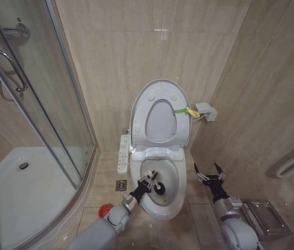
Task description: Open the toilet lid, clean the toilet bowl with a toilet brush, close the toilet lid, and flush.
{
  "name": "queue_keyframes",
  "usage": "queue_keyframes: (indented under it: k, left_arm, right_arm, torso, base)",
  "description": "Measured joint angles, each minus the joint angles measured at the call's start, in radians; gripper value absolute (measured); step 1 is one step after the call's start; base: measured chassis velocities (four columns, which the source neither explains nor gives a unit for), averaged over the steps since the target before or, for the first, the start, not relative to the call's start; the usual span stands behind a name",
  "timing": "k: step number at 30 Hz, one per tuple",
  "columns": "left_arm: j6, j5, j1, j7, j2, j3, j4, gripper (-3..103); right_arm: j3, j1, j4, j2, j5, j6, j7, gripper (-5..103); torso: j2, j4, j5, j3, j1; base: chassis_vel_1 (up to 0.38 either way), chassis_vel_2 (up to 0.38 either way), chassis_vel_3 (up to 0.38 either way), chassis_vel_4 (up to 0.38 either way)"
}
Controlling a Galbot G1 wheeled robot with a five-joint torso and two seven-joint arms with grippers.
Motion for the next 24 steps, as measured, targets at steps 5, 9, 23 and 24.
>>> queue_keyframes:
  k: [5,9,23,24]
  left_arm:
    - [0.005,-0.003,0.0,-0.008,0.023,-0.001,-0.045,19]
    - [0.024,-0.007,0.02,-0.017,0.048,0.013,-0.124,19]
    - [0.007,0.02,0.015,-0.013,0.037,-0.011,-0.024,19]
    - [0.013,0.016,0.017,-0.018,0.046,-0.006,-0.053,19]
  right_arm:
    - [0.0,0.0,0.0,0.0,0.0,0.0,0.0,100]
    - [0.0,0.0,0.0,0.0,0.0,0.0,0.0,100]
    - [0.0,0.0,0.0,0.0,0.0,0.0,0.0,100]
    - [0.0,0.0,0.0,0.0,0.0,0.0,0.0,100]
  torso:
    - [0.0,-0.0001,-0.0001,0.0,0.0]
    - [0.0,-0.0001,-0.0002,0.0,0.0]
    - [0.0,-0.0001,-0.0002,0.0,0.0]
    - [0.0,-0.0001,0.0,0.0,0.0]
  base:
    - [0.0,0.0,0.0,0.0]
    - [0.0,0.0,0.0,0.0]
    - [0.0,0.0,0.0,0.0]
    - [0.0,0.0,0.0,0.0]
